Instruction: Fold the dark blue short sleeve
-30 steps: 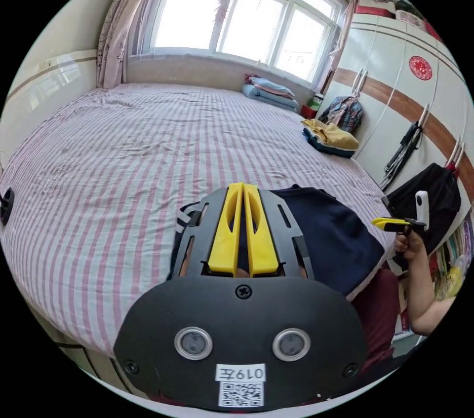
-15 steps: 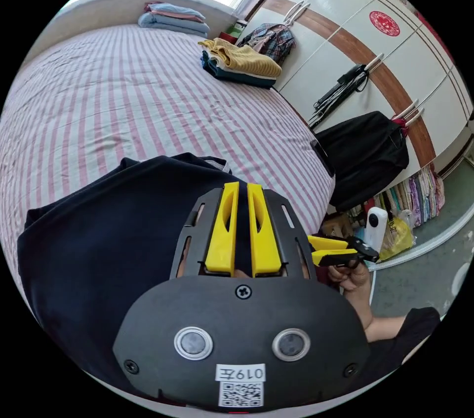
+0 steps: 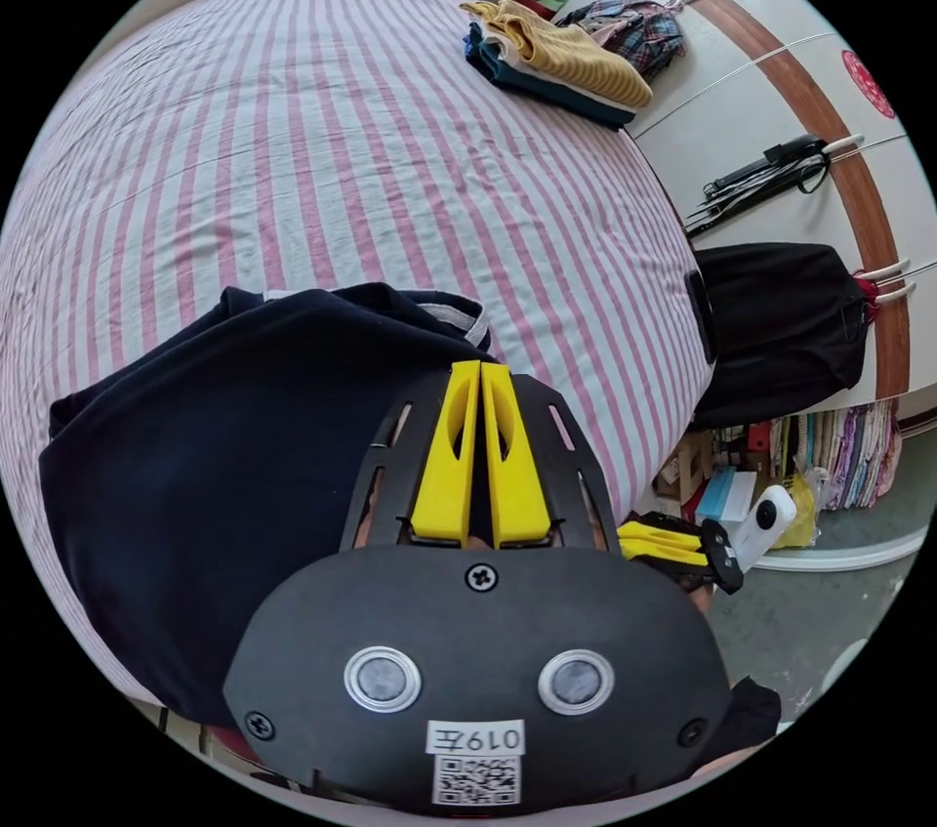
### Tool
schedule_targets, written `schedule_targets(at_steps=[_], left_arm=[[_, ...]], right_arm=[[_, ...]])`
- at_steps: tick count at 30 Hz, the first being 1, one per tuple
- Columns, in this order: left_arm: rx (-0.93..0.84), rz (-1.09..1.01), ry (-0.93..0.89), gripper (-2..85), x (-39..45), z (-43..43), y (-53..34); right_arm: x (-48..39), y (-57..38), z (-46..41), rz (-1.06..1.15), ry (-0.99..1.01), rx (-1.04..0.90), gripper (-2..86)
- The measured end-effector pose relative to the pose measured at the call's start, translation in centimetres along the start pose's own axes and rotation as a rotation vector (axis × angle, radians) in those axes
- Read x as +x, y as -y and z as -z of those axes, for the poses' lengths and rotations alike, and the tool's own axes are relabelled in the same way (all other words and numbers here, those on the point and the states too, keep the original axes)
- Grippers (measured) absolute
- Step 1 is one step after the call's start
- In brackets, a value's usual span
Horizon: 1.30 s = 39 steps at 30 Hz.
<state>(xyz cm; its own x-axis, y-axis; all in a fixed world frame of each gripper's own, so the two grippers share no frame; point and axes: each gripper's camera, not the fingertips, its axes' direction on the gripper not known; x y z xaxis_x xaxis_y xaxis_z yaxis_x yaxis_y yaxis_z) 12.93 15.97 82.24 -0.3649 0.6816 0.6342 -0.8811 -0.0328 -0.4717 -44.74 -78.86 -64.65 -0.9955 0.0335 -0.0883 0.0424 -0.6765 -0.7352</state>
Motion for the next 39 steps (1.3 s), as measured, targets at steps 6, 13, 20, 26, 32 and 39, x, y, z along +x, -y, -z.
schedule_targets(at_steps=[6,13,20,26,32,39], left_arm=[[-0.024,-0.026,0.015,0.8,0.8,-1.0,-0.6],[0.007,-0.085,-0.099,0.7,1.0,1.0,-3.1],[0.062,-0.148,-0.095,0.6,1.4,3.8,-7.9],[0.287,-0.308,-0.132,0.7,0.3,10.3,-20.8],[0.529,-0.221,0.126,0.7,-6.3,16.5,-39.4],[0.651,0.041,0.321,0.8,-14.6,21.4,-51.7]], right_arm=[[-2.2,-0.1,-0.4,-0.014,-0.05,-0.051,0.3],[-5.8,-0.1,-0.3,0.008,-0.076,-0.02,7.4],[-9.6,1.0,-1.5,0.009,-0.116,-0.062,4.2],[-15.1,0.8,1.8,0.155,-0.112,0.18,4.7],[-20.5,2.2,2.3,0.327,0.206,0.408,-0.7],[-34.0,12.3,-7.2,0.596,0.226,0.233,-0.7]])
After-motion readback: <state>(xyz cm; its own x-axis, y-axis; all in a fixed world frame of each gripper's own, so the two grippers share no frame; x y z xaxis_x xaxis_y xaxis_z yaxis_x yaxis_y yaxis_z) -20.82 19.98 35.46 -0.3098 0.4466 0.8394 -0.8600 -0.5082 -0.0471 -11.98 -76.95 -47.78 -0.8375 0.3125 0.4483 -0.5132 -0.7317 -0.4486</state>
